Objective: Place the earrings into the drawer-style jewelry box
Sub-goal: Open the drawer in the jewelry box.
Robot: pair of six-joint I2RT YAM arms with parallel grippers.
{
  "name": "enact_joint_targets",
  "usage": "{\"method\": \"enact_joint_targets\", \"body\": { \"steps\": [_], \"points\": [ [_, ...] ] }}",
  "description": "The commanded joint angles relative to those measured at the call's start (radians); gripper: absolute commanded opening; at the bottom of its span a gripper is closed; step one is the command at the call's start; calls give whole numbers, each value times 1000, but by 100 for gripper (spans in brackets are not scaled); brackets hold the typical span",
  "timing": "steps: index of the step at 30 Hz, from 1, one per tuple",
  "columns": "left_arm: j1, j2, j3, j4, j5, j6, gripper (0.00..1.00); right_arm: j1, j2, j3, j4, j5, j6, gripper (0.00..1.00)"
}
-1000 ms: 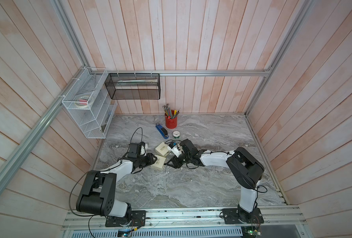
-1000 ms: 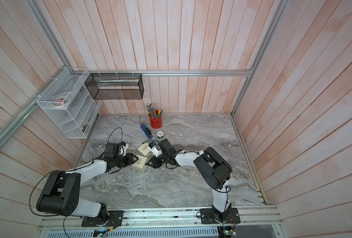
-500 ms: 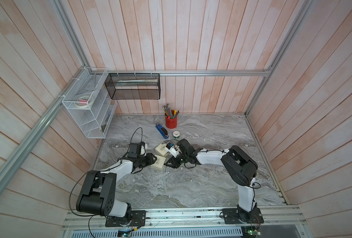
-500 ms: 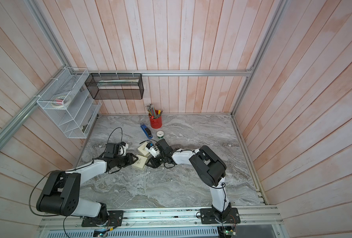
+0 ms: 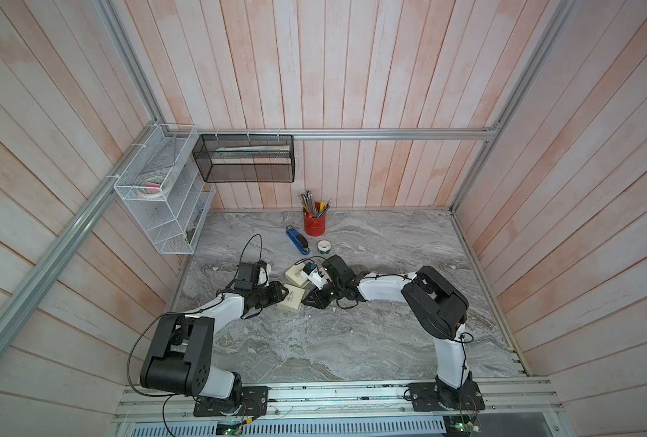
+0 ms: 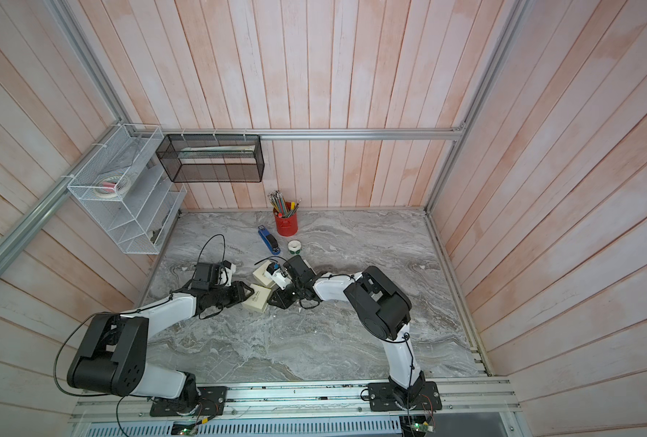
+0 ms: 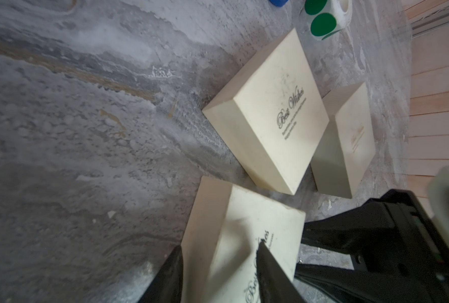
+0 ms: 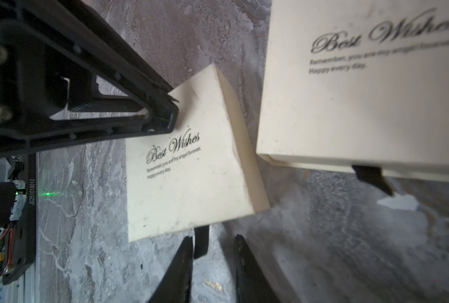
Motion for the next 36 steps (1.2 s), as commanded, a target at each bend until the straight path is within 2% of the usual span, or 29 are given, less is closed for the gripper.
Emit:
{"method": "enact_joint_targets", "body": {
  "steps": [1, 13, 20, 36],
  "points": [
    [-3, 9, 18, -11, -4, 17, 47, 11, 22, 27, -17, -17, -7, 26],
    [-4, 15, 22, -9, -1, 17, 48, 19, 36, 41, -9, -30, 4, 19],
    [-4, 28, 27, -34, -38, 20, 48, 19, 24, 25, -5, -14, 14, 0],
    [-4, 72, 36, -72, -76, 32, 48, -8, -90, -121, 0, 47, 60, 0]
  ]
}}
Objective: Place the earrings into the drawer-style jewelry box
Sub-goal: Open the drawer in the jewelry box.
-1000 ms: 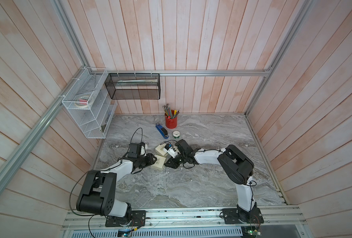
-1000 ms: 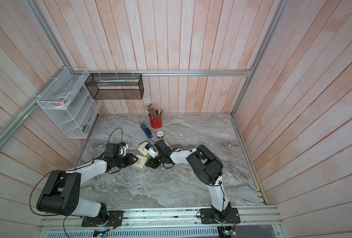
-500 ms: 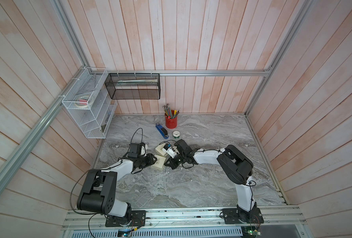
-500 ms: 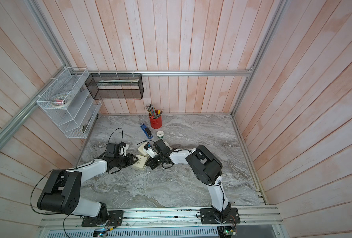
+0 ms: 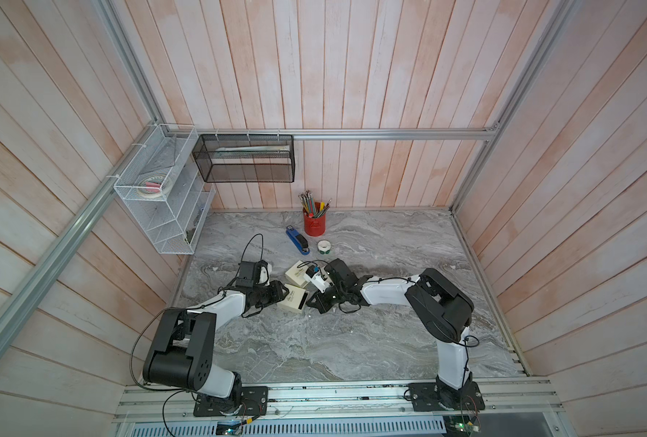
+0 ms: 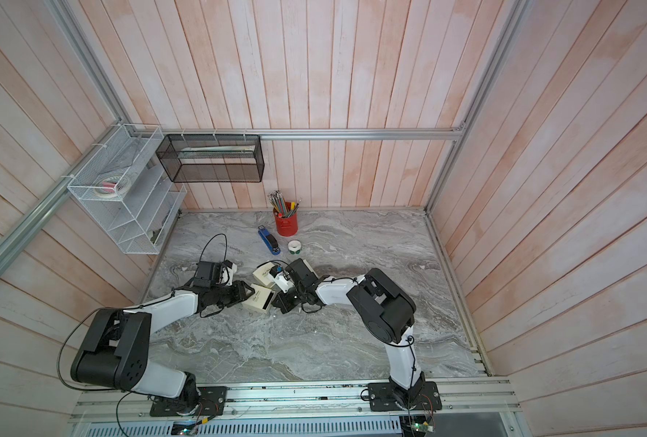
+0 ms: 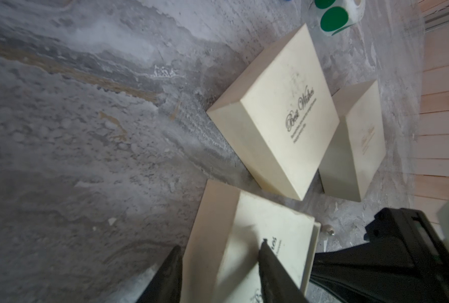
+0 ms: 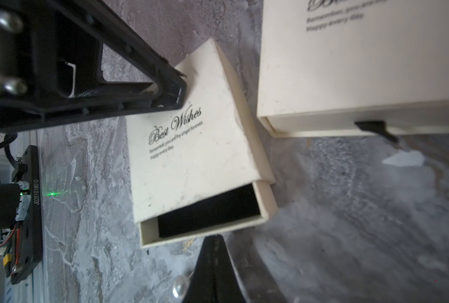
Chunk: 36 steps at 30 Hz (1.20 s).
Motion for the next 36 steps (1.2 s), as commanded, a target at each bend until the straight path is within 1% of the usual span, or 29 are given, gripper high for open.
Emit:
{"method": "enact_joint_targets", "body": {
  "steps": [1, 5, 17, 36],
  "points": [
    [-3, 35, 6, -52, -63, 21, 48, -15, -37, -39, -41, 22, 0, 0],
    [-3, 38, 6, -52, -63, 22, 48, -26, -40, -40, -93, 19, -18, 0],
    [-4, 43, 11, -57, -64, 24, 48, -34, -98, -120, -98, 25, -19, 0],
    [-4, 44, 20, -58, -66, 27, 48, -34, -122, -149, -111, 26, -16, 0]
  ]
}}
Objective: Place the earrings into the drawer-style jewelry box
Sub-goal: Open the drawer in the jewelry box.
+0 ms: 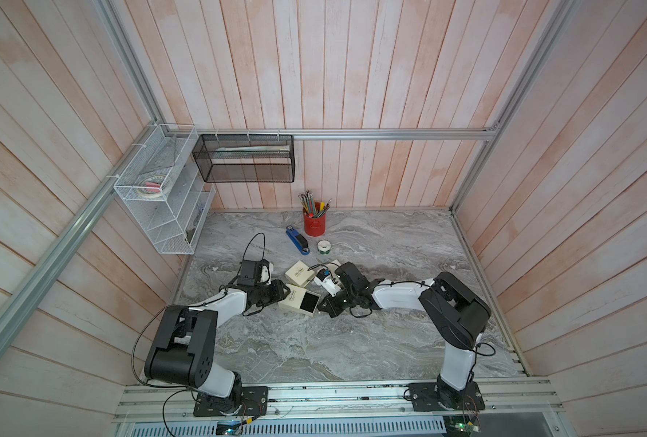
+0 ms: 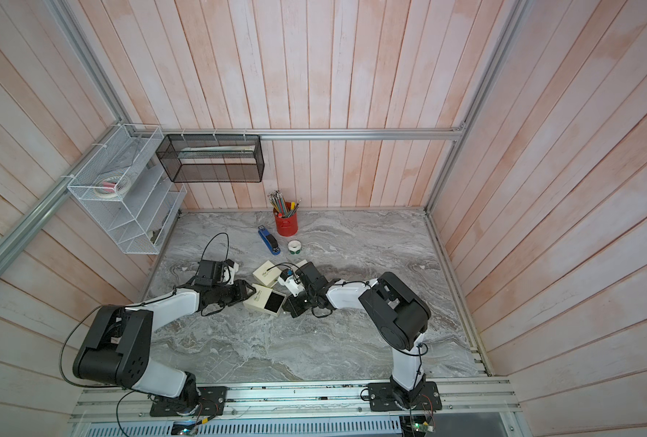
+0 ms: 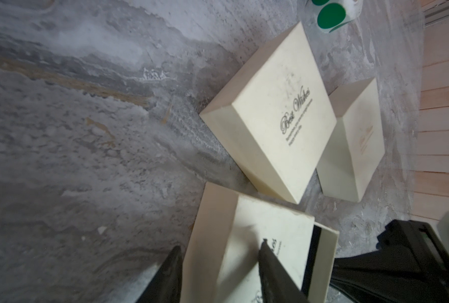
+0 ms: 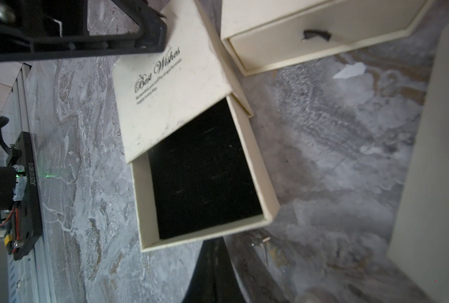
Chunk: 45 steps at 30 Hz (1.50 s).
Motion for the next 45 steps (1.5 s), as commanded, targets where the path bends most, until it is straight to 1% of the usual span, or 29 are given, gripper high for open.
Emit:
{"method": "enact_joint_targets", "body": {
  "steps": [1, 10, 12, 13, 15, 16, 17, 19, 21, 24, 27, 33, 39, 45],
  "points": [
    [2, 29, 5, -53, -70, 19, 48, -6, -20, -28, -77, 13, -11, 0],
    [1, 16, 4, -49, -77, 15, 48, -6, -24, -31, -77, 16, -11, 0],
    [2, -2, 9, -38, -45, 6, 51, -4, -24, -27, -80, 9, -12, 0],
    [4, -19, 9, -18, -11, -4, 56, -4, -22, -23, -81, 7, -14, 0],
    [4, -71, 20, 30, 19, -43, 75, 1, -18, -12, -84, 2, -13, 0],
    [4, -91, 36, 30, 12, -53, 82, 4, -16, -5, -90, 2, -14, 0],
    [3, -115, 58, 19, -14, -60, 88, 7, -14, 1, -94, 6, -15, 0],
    [4, -154, 97, -21, -83, -52, 94, 12, -13, 10, -99, 15, -11, 0],
    [5, -192, 123, -67, -176, -36, 100, 19, -11, 19, -100, 18, -6, 0],
    [13, -233, 138, -123, -263, -11, 100, 32, -3, 35, -106, 17, 1, 0],
    [25, -266, 124, -140, -286, -5, 100, 50, 10, 60, -113, 26, 6, 0],
    [35, -286, 88, -130, -271, -16, 100, 66, 34, 100, -107, 31, 24, 0],
    [35, -273, 91, -128, -259, -14, 100, 67, 54, 130, -105, 37, 32, 0],
    [34, -271, 88, -127, -252, -13, 100, 68, 46, 112, -106, 45, 32, 0]
  ]
}}
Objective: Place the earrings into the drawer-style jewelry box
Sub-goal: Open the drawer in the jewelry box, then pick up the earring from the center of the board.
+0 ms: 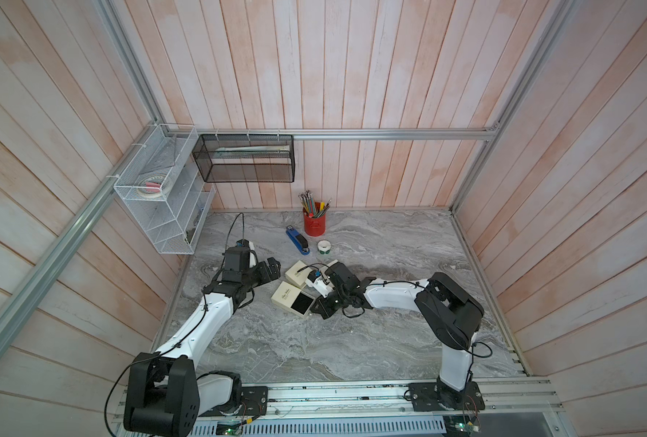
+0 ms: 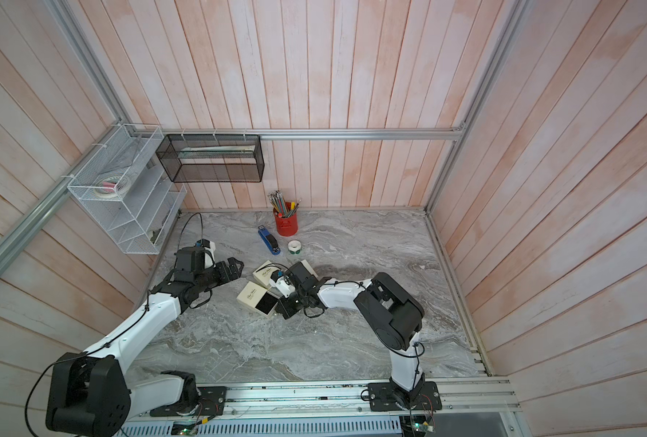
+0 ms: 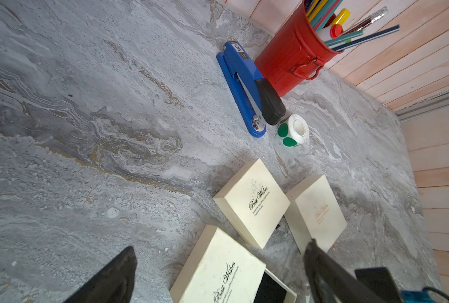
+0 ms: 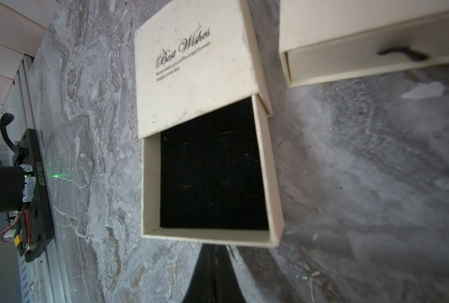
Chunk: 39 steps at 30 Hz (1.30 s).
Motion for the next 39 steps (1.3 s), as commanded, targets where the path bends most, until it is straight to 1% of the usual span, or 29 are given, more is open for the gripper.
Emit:
{"method": "enact_joint_targets", "body": {
  "steps": [1, 3, 8, 15, 18, 24, 28, 33, 36, 39],
  "points": [
    [6, 8, -12, -11, 3, 12, 100, 6, 10, 7, -15, 19, 7, 0],
    [6, 10, -12, -9, 8, 12, 100, 6, 7, 4, -15, 20, 7, 6],
    [5, 9, -9, -6, 10, 9, 100, 5, -4, -5, -15, 21, 7, 17],
    [4, 7, -8, -4, 13, 12, 100, 6, -44, -39, -11, 39, 6, 26],
    [6, 3, -14, 3, 19, 8, 100, 6, -68, -60, -9, 48, 10, 27],
    [-4, -8, -46, 36, 47, -18, 100, 5, -122, -103, -6, 72, 11, 28],
    [-30, -22, -75, 54, 60, -38, 100, 5, -144, -126, -5, 85, 11, 23],
    [-94, -121, -172, 86, 79, -79, 100, 4, -191, -172, 20, 120, 48, 20],
    [-139, -186, -244, 106, 78, -113, 97, 4, -211, -198, 39, 103, 79, 17],
    [-164, -229, -304, 151, 85, -155, 96, 11, -213, -215, 49, 93, 83, 16]
  ]
}}
